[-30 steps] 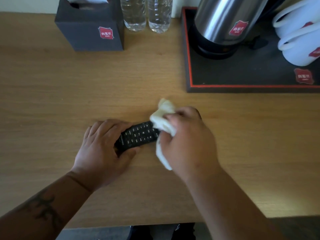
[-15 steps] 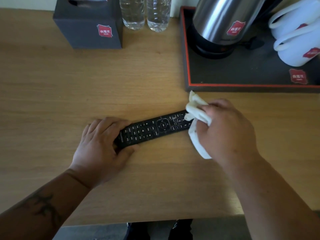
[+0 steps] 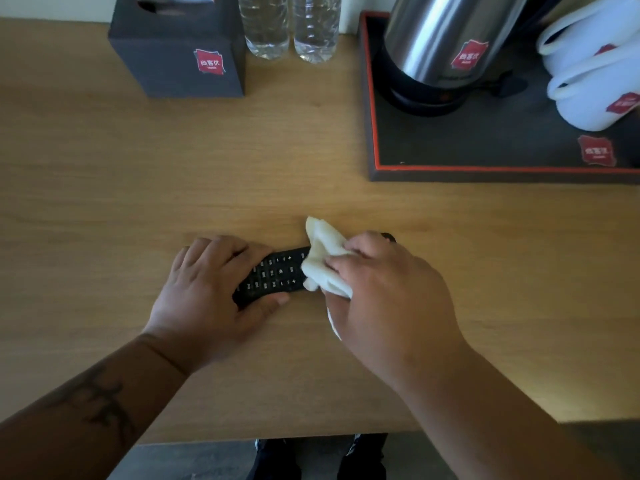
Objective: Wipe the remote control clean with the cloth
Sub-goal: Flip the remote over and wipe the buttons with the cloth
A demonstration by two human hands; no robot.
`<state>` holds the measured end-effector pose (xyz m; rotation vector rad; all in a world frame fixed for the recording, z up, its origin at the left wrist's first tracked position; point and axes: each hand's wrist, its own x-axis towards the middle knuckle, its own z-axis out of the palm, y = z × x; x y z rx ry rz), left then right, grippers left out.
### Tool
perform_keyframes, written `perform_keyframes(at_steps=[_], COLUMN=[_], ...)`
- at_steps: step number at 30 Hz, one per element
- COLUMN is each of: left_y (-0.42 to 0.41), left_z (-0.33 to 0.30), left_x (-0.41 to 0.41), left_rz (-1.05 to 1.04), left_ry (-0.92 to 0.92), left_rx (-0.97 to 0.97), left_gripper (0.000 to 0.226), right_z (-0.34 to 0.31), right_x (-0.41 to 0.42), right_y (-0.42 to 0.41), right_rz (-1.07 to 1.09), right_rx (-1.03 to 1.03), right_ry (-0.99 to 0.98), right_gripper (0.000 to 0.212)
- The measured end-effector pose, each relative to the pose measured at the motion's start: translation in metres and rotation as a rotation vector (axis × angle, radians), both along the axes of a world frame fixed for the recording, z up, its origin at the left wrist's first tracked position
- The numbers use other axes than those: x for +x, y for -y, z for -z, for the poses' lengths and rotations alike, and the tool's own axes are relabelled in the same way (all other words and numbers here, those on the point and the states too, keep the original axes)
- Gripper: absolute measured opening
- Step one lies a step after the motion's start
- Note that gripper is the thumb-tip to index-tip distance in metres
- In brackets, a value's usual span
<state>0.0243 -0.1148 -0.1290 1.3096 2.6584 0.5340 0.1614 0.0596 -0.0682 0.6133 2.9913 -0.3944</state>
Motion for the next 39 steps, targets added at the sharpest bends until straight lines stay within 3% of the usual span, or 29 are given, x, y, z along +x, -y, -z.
perform_keyframes(at_steps=[6,10,14,19,30,39], left_y=[0.002,0.001,0.0,0.0,0.0,0.001], left_z=[0.001,0.001,0.002,0.0,0.004,0.007], left_x=[-0.002,-0.002,0.0,0.0,-0.001,0.0], left_rz=[0.014,-0.002,-0.021,-0.023,-0.006,0.007], left_ry=[-0.001,-0.007,-0.016,0.009,-0.056,-0.063], left_rx=[0.007,0.003,0.007,0.007,0.041,0.046], left_gripper=[0.066,0.066,0.066,0.067,0.063,0.059], right_z=[-0.033,-0.03,-0.015,-0.016,-0.021,-0.005], right_x=[0.008,-0.013,-0.018,0.013,-0.025,-0.042], right_y=[-0.01,-0.009,0.001,0.001,-0.001,0.007], right_rz=[0.048,0.101,0.091,0.04,0.17,0.022], right_rx=[-0.021,-0.082,-0.035,-0.019,-0.166,0.033], right_ry=[0.095,0.011,0.081,0.139,-0.128,0.029], right_gripper=[0.024,0.052,0.03,0.024,0.022,0.017])
